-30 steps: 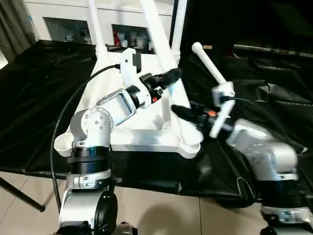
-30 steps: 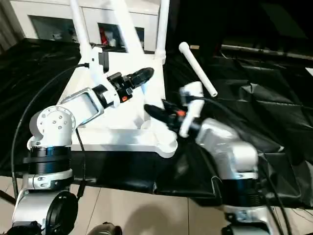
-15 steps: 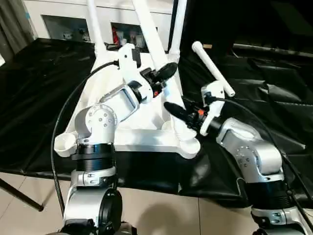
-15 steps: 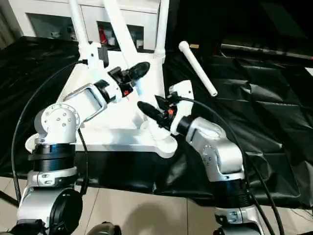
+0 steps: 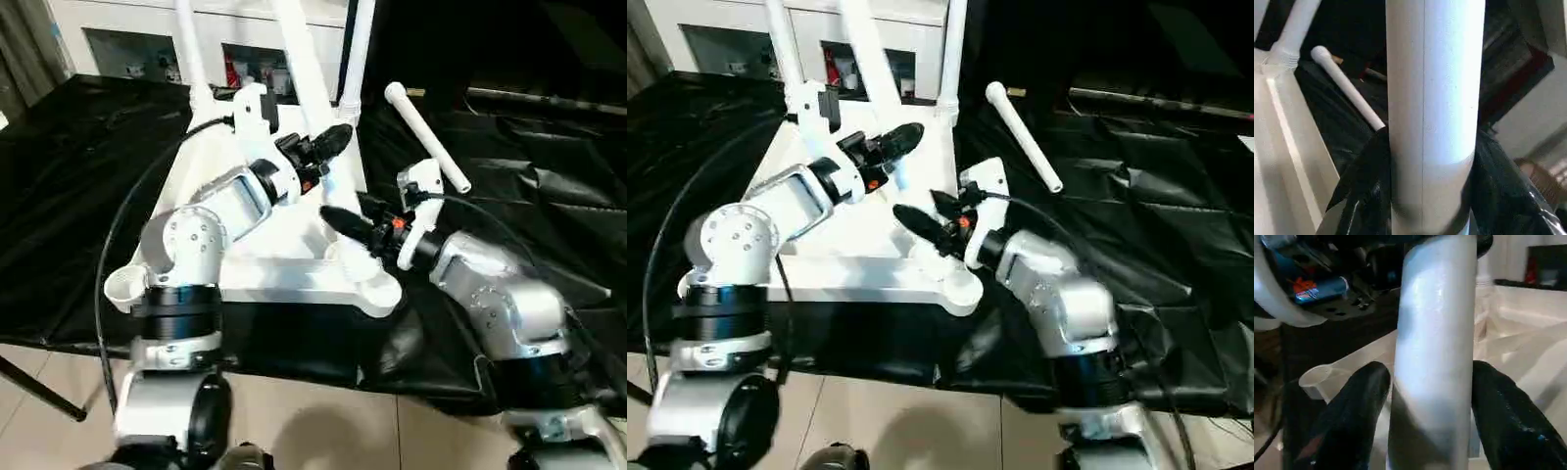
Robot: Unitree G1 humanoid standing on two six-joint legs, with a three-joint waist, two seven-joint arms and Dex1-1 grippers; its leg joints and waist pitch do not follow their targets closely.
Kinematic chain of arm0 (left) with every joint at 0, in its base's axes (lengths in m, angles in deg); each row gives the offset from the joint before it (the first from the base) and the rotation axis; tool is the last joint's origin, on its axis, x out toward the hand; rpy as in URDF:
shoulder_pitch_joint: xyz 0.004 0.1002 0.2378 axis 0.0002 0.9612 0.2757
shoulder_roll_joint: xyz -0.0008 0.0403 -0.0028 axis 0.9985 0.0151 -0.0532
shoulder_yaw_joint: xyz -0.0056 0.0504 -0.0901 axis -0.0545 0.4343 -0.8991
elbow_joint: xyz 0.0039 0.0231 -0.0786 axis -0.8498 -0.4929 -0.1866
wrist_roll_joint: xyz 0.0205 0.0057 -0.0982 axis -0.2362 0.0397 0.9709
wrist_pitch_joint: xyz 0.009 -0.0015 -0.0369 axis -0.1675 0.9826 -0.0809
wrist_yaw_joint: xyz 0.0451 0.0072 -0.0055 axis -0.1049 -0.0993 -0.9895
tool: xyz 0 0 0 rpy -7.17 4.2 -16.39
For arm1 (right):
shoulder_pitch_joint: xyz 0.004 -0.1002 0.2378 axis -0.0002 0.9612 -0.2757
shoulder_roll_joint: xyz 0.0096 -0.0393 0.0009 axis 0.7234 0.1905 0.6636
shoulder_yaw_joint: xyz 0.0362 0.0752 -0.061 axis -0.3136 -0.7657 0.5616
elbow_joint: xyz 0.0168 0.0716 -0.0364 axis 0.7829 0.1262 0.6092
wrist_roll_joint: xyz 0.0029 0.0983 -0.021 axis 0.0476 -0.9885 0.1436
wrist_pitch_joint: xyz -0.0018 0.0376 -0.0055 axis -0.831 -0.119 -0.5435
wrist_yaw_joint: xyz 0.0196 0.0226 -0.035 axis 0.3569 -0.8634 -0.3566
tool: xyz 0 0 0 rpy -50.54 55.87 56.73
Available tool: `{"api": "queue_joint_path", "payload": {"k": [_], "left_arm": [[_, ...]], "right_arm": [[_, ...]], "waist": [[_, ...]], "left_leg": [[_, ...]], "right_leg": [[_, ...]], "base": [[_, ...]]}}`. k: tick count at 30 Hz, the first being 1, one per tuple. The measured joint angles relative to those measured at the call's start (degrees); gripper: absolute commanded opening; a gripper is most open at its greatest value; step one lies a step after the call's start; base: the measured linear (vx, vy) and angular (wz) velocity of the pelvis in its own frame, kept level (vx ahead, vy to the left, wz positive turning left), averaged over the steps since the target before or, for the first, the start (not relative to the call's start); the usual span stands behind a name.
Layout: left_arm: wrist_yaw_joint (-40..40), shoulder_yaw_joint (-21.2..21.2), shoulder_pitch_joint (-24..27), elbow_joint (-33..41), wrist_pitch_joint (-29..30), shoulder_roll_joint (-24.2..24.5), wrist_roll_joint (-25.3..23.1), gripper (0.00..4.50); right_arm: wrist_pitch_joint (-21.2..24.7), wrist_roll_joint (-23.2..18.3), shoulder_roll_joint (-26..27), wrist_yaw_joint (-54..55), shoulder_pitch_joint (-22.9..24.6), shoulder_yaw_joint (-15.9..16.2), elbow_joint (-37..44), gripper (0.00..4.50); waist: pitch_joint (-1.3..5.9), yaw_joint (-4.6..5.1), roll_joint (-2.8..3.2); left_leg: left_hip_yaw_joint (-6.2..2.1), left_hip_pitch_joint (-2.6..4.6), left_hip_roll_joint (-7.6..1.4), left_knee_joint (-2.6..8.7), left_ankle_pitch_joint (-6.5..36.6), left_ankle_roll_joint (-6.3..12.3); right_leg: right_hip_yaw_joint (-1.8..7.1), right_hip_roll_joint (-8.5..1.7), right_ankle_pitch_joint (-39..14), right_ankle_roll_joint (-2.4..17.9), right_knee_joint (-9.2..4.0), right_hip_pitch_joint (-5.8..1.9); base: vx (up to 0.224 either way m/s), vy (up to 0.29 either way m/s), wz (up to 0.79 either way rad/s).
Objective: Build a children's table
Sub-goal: Pick table leg
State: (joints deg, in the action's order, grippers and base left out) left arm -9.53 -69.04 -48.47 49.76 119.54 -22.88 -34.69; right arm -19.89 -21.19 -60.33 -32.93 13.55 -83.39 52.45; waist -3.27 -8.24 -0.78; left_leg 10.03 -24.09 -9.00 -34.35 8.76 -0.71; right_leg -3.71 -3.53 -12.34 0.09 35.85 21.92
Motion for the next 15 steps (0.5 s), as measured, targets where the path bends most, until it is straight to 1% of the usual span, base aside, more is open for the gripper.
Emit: {"api": "queue_joint_path", "payload": {"k": [1, 3, 4, 7, 9, 10, 12, 13, 15], "left_arm": [[2.1, 0.9, -0.1, 0.0, 0.1, 1.3, 0.0, 1.84], [5.0, 2.1, -0.3, 0.0, 0.3, 2.9, 0.0, 1.84], [7.8, 3.3, -0.6, 0.0, 0.7, 4.4, 0.1, 1.84], [13.5, 5.6, -1.8, 0.0, 1.4, 7.3, 0.2, 1.84], [16.4, 6.5, -2.5, 0.0, 1.4, 8.4, 0.2, 1.84], [17.9, 6.8, -3.0, 0.0, 1.4, 8.5, 0.4, 1.84], [20.0, 7.0, -3.7, -0.1, 1.5, 8.5, 1.7, 1.84], [21.3, 7.0, -4.2, -0.1, 1.5, 8.5, 2.5, 1.84], [22.9, 7.1, -5.0, 0.0, 1.6, 8.6, 3.0, 1.84]], "right_arm": [[1.8, -1.6, -1.6, -1.4, -1.3, -1.3, 0.0, 3.20], [3.9, -3.7, -3.9, -3.5, -2.8, -3.0, 0.0, 3.34], [5.6, -5.1, -6.2, -6.0, -3.6, -3.2, 0.0, 3.36], [8.8, -7.4, -9.4, -10.3, -4.8, -3.9, -0.6, 3.36], [10.7, -8.4, -10.5, -12.4, -5.7, -3.9, -1.3, 3.36], [12.4, -9.6, -11.4, -14.1, -6.2, -3.8, -1.8, 3.36], [14.8, -10.8, -12.8, -16.9, -6.2, -3.2, -2.0, 3.36], [16.0, -11.4, -13.6, -18.5, -6.2, -2.2, -2.1, 3.36], [16.9, -12.0, -14.4, -20.6, -6.2, -0.5, -2.0, 3.36]], "waist": [[0.00, -0.03, 0.00], [0.00, -0.12, 0.00], [0.00, -0.11, 0.00], [0.00, -0.01, 0.00], [0.00, 0.02, 0.00], [0.00, 0.01, 0.00], [0.00, -0.05, -0.01], [0.00, -0.08, -0.02], [0.00, -0.06, -0.02]], "left_leg": [[0.00, 0.00, 0.00, -0.01, 0.0, 0.00], [0.00, 0.03, 0.00, -0.01, 0.0, 0.00], [0.01, 0.03, 0.00, -0.01, 0.0, 0.00], [0.01, 0.04, -0.01, -0.06, 0.0, 0.01], [0.01, 0.05, -0.01, -0.08, 0.0, 0.02], [0.01, 0.05, -0.02, -0.11, 0.0, 0.02], [0.02, 0.05, -0.02, -0.13, 0.0, 0.03], [0.03, 0.04, -0.02, -0.14, 0.0, 0.05], [0.03, 0.05, -0.02, -0.16, 0.0, 0.05]], "right_leg": [[0.00, 0.00, 0.0, 0.0, 0.03, 0.01], [-0.01, 0.00, 0.0, 0.0, 0.04, -0.02], [0.00, 0.00, 0.0, 0.0, 0.05, -0.01], [0.00, 0.00, 0.0, 0.0, 0.10, -0.01], [0.00, 0.00, 0.0, 0.0, 0.13, 0.00], [0.00, 0.00, 0.0, 0.0, 0.17, 0.00], [0.00, 0.00, 0.0, 0.0, 0.18, -0.01], [0.00, 0.00, 0.0, 0.0, 0.18, -0.01], [0.00, -0.01, 0.0, 0.0, 0.21, -0.02]], "base": [[0.000, 0.000, 0.00], [0.000, 0.000, 0.00], [0.000, 0.000, 0.00], [0.000, 0.000, 0.00], [0.000, 0.000, 0.00], [0.000, 0.000, 0.00], [0.000, 0.000, 0.00], [0.000, 0.000, 0.00], [0.000, 0.000, 0.00]]}}
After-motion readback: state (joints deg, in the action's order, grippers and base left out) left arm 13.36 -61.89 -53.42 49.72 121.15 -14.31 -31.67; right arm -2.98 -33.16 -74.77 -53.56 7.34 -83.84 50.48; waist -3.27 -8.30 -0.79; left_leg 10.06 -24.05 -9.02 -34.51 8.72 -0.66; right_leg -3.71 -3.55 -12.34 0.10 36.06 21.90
